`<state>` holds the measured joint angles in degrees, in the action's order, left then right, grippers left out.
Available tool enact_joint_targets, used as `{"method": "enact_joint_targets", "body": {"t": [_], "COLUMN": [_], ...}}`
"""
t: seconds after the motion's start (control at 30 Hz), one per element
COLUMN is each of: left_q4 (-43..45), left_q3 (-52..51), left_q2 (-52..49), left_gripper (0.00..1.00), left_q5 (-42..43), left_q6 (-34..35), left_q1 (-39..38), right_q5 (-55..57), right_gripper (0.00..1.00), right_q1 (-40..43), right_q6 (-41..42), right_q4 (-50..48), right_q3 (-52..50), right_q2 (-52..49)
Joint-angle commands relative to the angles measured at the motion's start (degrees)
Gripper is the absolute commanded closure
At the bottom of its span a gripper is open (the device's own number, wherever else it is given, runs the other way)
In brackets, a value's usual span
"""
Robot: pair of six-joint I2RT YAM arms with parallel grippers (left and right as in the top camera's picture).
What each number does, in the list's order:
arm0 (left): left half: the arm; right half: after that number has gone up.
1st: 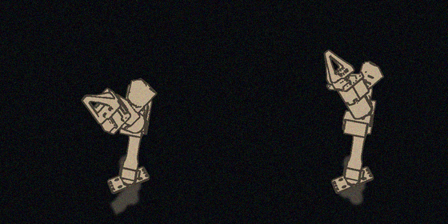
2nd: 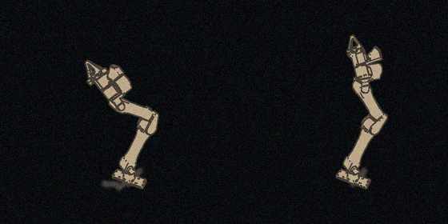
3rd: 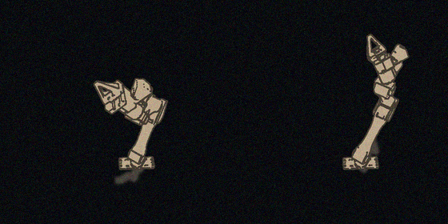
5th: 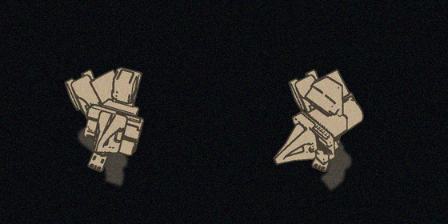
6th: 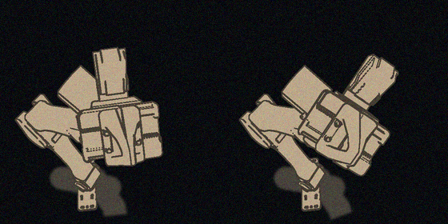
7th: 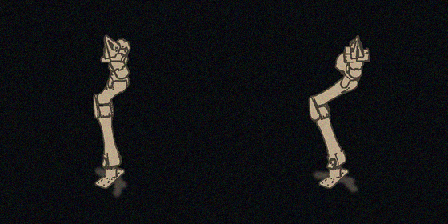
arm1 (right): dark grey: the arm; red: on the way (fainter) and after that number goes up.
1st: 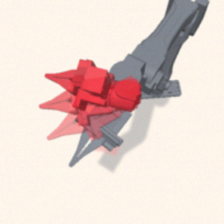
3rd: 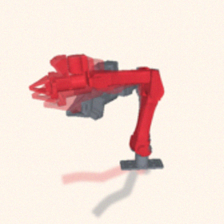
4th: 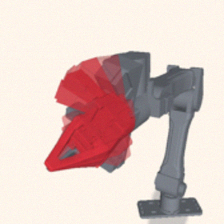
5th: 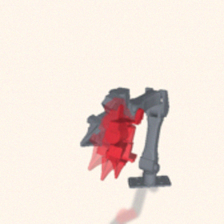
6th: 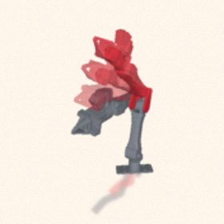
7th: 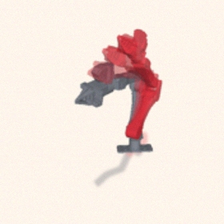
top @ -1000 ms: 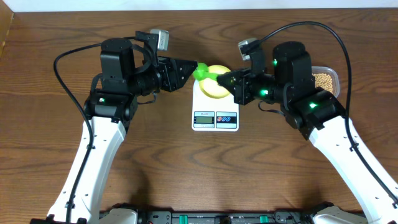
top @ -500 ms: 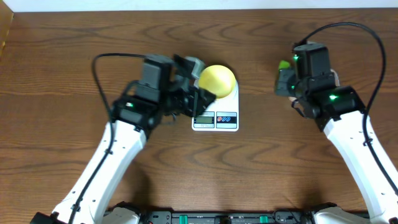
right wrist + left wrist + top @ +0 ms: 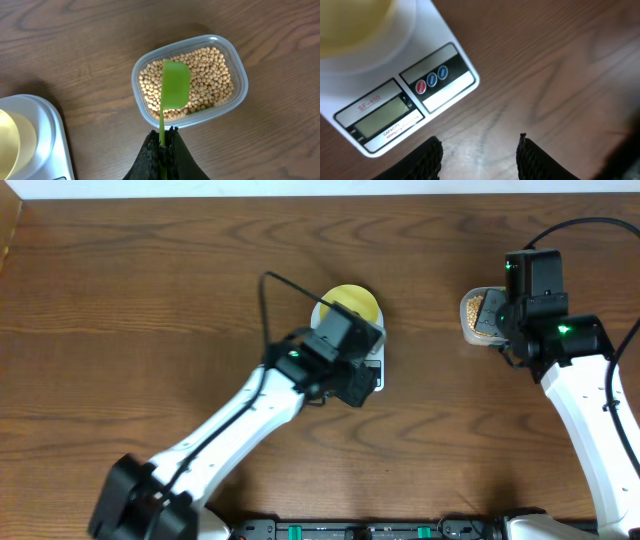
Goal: Scoop item into bowl and weigh 50g on scale
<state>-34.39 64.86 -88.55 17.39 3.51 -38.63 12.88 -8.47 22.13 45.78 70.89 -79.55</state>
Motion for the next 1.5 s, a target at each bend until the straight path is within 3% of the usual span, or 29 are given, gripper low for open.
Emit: {"method": "enact_joint_targets", "body": {"t": [0.0, 0.23, 0.87, 1.47], "left_q4": [1.7, 7.3, 9.7, 11.4], "left_q3": [1.1, 1.1, 0.4, -0.9], "left_q2": [-4.9, -10.1, -14.4, -15.1], "left_gripper": [0.49, 0.43, 0.34, 0.34], "left_q5": [-6.6, -12.5, -11.8, -10.3], "left_q6": [-1.1, -1.2, -1.1, -0.9], "left_q1": [-2.8, -3.2, -3.2, -3.2], "right_q5": [0.9, 0.0, -3.0, -3.2], "right_gripper": [0.99, 0.99, 0.99, 0.99], "right_q1": [0.9, 0.9, 0.9, 0.9], "right_q6": [-0.5, -0.5, -0.5, -0.5], "right_q4": [0.9, 3.1, 4.0, 4.1], "right_q3": [1.3, 1.3, 1.3, 1.3], "right_q2": [0.0, 0.0, 0.0, 0.2]}}
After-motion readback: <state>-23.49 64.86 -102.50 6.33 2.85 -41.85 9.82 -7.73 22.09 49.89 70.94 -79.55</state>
